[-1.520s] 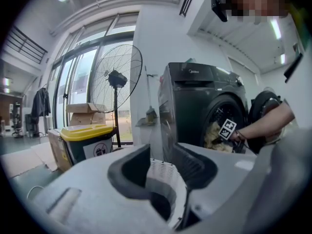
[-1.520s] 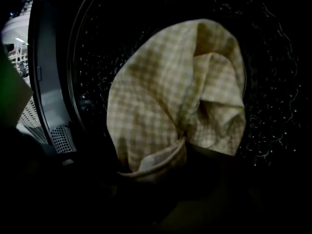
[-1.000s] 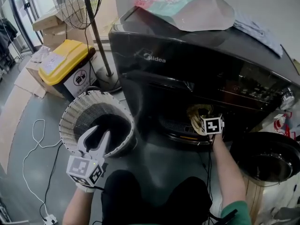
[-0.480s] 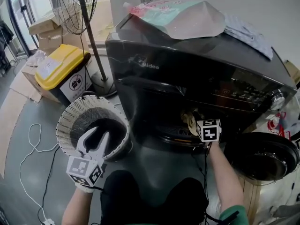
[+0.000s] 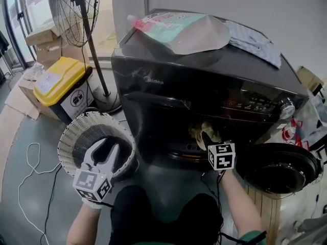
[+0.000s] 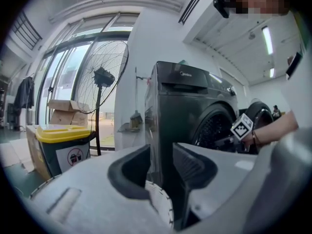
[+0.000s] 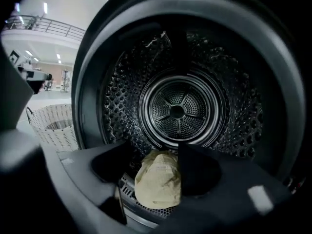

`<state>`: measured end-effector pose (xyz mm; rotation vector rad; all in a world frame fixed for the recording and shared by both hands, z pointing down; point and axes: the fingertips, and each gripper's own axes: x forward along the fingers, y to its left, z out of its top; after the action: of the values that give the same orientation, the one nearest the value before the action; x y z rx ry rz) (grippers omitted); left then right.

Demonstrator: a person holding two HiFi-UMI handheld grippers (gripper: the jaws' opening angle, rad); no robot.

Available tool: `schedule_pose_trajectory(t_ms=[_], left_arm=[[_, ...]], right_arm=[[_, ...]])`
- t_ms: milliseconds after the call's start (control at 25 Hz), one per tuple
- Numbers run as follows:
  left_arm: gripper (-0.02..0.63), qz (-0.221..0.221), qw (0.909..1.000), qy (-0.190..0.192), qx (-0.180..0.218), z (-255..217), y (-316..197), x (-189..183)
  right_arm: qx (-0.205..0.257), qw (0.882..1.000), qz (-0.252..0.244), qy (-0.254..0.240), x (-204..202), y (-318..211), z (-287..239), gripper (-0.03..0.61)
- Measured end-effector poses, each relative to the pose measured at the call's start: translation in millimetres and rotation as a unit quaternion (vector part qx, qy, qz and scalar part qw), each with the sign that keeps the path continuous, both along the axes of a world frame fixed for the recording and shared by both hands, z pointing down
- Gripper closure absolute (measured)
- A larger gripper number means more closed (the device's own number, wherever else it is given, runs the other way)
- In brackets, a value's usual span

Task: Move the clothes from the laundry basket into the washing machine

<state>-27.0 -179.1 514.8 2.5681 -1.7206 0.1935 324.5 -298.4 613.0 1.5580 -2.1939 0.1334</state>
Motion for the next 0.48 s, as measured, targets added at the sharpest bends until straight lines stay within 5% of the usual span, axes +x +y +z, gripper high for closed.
schedule_pose_trajectory(t_ms=[480], left_arm=[[0.469, 0.031, 0.9994, 0.004, 0.015, -22, -4, 28]], right_arm=[[0.033, 0.998, 0.011, -0.057, 9, 50, -48, 0.326]])
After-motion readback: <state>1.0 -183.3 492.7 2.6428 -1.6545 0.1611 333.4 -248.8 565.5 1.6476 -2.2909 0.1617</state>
